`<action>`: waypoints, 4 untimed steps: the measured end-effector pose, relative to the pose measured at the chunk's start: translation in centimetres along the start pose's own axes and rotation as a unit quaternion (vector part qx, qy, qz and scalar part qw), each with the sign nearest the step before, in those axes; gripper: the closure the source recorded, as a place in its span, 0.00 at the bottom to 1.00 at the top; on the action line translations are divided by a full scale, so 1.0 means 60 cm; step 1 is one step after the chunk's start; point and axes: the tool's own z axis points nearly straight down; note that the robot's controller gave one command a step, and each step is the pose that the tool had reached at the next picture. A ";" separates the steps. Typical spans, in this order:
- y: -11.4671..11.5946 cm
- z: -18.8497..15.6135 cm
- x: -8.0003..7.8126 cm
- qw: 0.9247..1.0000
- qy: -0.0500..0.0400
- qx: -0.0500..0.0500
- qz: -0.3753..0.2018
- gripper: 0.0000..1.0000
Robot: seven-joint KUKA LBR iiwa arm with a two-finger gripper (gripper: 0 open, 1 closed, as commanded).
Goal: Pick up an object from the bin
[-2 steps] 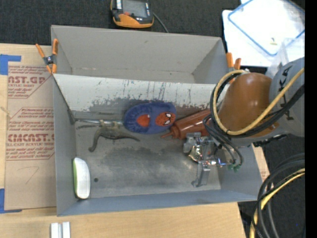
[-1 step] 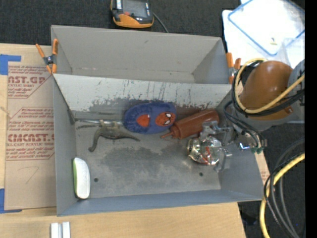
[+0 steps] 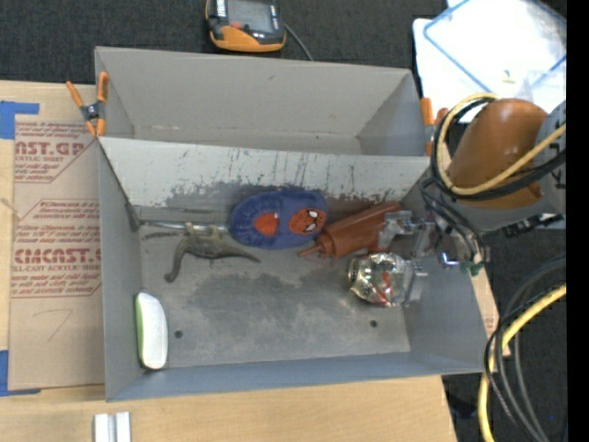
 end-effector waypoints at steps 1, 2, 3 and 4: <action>-0.014 0.053 0.016 0.997 0.001 0.001 -0.077 0.00; -0.011 0.133 0.020 0.999 -0.002 -0.001 0.049 0.00; -0.011 0.128 0.016 0.999 -0.007 0.001 -0.045 1.00; -0.011 0.128 0.016 0.999 -0.007 0.001 -0.044 1.00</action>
Offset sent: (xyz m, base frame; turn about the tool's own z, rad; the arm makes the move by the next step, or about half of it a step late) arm -0.0125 -0.0077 -0.0805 0.0997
